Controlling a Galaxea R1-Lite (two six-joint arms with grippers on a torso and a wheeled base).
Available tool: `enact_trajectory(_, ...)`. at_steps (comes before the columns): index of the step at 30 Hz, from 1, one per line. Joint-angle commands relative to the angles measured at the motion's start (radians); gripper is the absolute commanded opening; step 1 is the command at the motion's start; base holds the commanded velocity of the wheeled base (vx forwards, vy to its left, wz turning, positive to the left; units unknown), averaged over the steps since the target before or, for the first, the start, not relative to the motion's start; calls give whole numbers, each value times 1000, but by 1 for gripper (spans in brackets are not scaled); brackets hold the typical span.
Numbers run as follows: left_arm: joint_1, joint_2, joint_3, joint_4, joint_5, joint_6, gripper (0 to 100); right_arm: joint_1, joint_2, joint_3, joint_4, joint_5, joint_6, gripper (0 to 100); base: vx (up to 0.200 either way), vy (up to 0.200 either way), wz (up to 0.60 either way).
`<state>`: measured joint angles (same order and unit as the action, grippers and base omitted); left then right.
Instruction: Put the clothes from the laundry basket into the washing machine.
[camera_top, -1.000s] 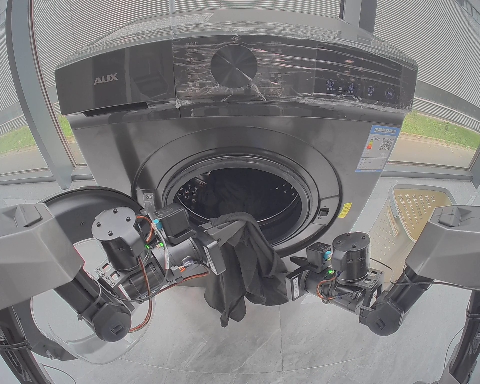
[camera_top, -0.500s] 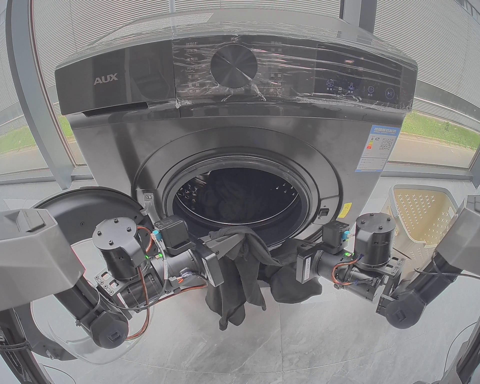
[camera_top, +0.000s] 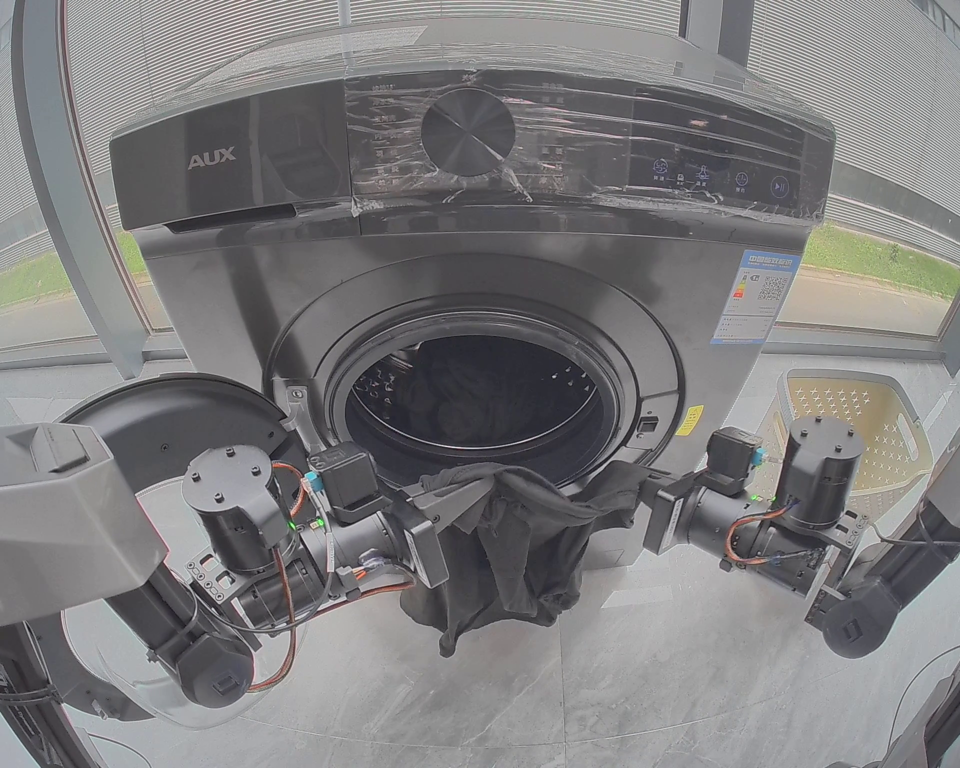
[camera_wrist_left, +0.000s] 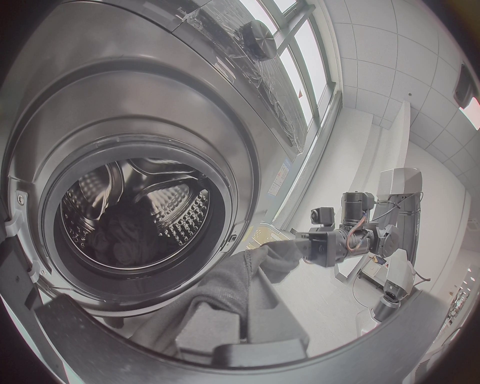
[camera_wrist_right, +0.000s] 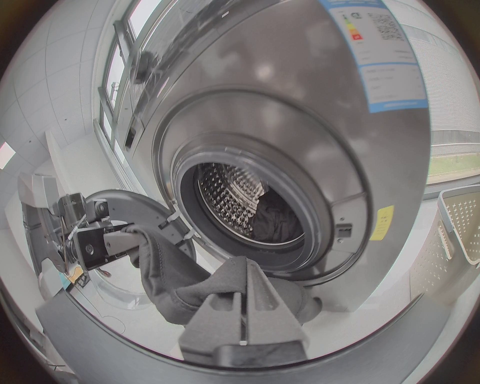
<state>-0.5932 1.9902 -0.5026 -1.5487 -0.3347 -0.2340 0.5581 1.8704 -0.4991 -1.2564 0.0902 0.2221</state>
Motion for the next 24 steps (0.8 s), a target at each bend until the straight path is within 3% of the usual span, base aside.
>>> enact_trajectory(1,-8,-1,10,-1,-1,1,0,-44,-25,65,-64,45,11,0,0,0,0)
enact_trajectory(5,-17,1,7,-1,-1,4,0,-35,-25,90,-107,56,45,0,0,0,0)
enact_trajectory(6,-25,1,9,-1,0,4,0,-26,-20,119,-170,62,98,0,0,0,0)
enact_trajectory(8,-28,2,9,-1,0,5,0,-23,-13,136,-216,63,121,0,0,0,0)
enact_trajectory(22,-43,21,16,1,-1,16,0,-23,38,131,-290,63,128,0,0,0,0)
enact_trajectory(23,-43,29,18,1,0,15,100,-23,38,129,-290,63,128,0,0,0,0)
enact_trajectory(24,-43,29,18,1,0,15,100,-23,38,129,-290,63,128,0,0,0,0)
